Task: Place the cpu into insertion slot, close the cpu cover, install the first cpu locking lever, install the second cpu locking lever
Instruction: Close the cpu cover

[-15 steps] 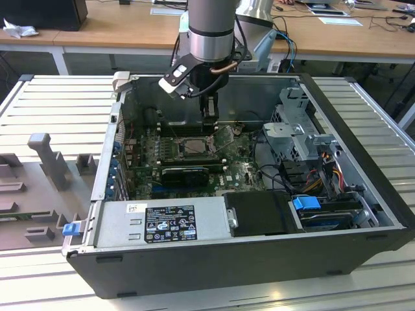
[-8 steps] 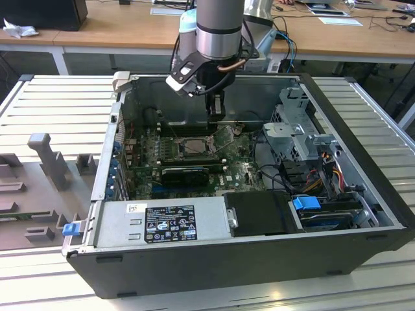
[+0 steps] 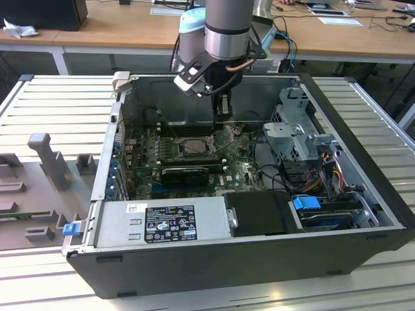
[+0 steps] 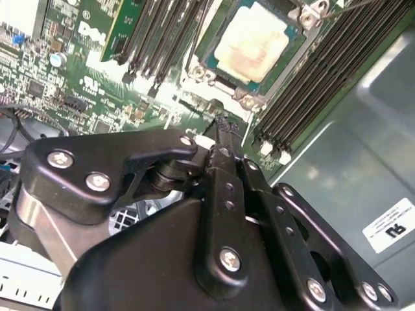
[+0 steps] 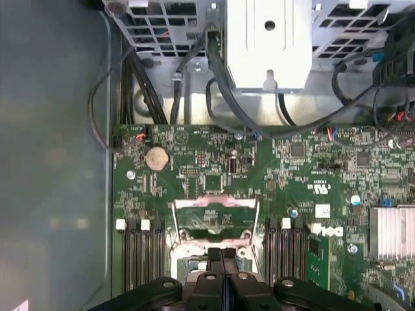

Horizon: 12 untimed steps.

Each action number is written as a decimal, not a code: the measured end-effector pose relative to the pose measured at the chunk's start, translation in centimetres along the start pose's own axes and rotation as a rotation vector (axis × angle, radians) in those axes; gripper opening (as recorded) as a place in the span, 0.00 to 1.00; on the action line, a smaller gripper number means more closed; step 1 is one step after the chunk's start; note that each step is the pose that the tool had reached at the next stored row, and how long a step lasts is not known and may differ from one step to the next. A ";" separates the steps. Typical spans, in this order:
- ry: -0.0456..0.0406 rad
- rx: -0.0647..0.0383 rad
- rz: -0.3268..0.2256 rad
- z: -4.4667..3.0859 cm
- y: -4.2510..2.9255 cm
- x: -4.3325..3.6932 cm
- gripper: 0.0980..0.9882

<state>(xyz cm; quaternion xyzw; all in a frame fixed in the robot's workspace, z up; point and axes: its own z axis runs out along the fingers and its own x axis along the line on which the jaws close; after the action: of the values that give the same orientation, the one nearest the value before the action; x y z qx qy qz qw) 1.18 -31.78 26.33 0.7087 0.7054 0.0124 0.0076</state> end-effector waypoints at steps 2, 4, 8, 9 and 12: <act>0.0001 0.003 -0.006 0.16 0.73 0.03 0.01; 0.0007 0.003 -0.011 0.27 1.02 0.03 0.01; 0.0018 0.002 -0.017 0.57 2.41 0.09 0.01; 0.0017 0.003 -0.017 0.59 2.93 0.19 0.01; 0.0013 0.003 -0.018 0.79 4.03 0.31 0.01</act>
<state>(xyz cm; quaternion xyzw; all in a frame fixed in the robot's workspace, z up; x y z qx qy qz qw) 5.23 -31.48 25.66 0.7024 0.7117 0.0117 0.0062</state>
